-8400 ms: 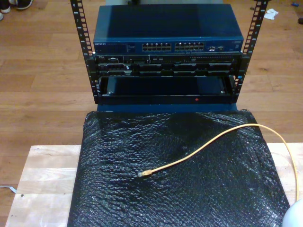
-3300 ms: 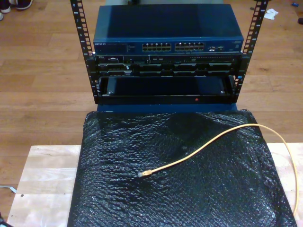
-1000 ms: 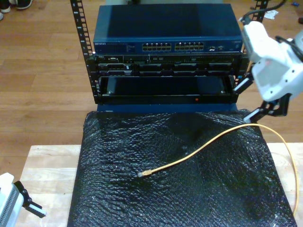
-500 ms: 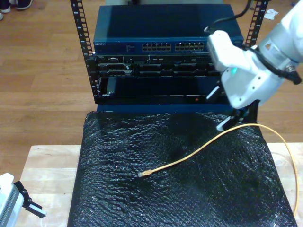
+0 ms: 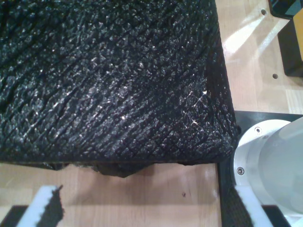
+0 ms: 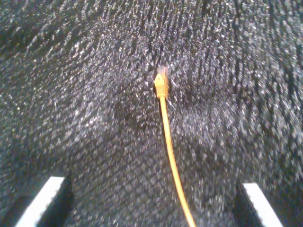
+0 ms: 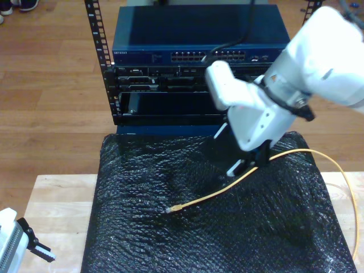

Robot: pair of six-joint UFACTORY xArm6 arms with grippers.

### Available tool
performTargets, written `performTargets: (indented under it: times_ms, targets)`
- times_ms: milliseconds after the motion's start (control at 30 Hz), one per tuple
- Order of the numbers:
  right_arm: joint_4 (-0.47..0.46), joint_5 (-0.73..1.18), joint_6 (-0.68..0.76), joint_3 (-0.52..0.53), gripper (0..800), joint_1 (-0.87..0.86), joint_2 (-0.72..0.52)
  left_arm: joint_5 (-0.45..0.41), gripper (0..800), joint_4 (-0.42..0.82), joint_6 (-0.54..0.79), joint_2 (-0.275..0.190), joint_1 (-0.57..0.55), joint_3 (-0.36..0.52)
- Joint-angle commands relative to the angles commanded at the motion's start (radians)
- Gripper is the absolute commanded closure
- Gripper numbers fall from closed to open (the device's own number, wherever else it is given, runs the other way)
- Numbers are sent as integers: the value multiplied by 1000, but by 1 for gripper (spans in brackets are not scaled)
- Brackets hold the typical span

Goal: Grab the cable and plug it in

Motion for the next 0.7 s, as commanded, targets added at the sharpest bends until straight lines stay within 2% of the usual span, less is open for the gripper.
performTargets:
  times_ms: [367,700]
  targets:
    - [-206,-114,155,2,4,144,117,0,0,0,-2,0,0,0]
    - [-238,-210,244,3,4,235,201,0,0,0,0,3,0,0]
